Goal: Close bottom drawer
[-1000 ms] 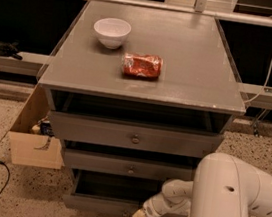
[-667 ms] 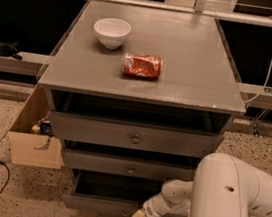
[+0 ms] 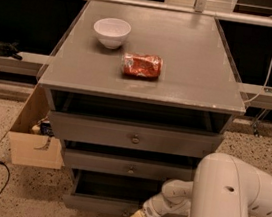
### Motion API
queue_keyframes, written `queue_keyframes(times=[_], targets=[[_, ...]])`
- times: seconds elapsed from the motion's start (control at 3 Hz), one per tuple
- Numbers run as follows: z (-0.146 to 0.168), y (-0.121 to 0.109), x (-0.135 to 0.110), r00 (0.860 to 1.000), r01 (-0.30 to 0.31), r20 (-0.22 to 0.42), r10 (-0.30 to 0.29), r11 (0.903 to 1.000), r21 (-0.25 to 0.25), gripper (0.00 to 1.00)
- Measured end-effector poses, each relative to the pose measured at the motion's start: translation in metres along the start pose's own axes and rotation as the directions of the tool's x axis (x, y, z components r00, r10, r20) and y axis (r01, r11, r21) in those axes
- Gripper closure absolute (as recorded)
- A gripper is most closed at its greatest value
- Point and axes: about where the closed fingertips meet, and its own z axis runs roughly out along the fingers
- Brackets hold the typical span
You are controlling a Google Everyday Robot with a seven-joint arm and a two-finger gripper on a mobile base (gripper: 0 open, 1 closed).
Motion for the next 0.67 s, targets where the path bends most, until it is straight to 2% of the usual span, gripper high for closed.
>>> queue_keyframes(times=[0.33,0.67], targets=[[0.0023,0.0002,0.0046,1.000,-0.007,-0.005,0.007,1.0000,-0.006,0.00],[0.0023,0.0002,0.0046,1.000,-0.007,-0.005,0.007,1.0000,-0.006,0.00]])
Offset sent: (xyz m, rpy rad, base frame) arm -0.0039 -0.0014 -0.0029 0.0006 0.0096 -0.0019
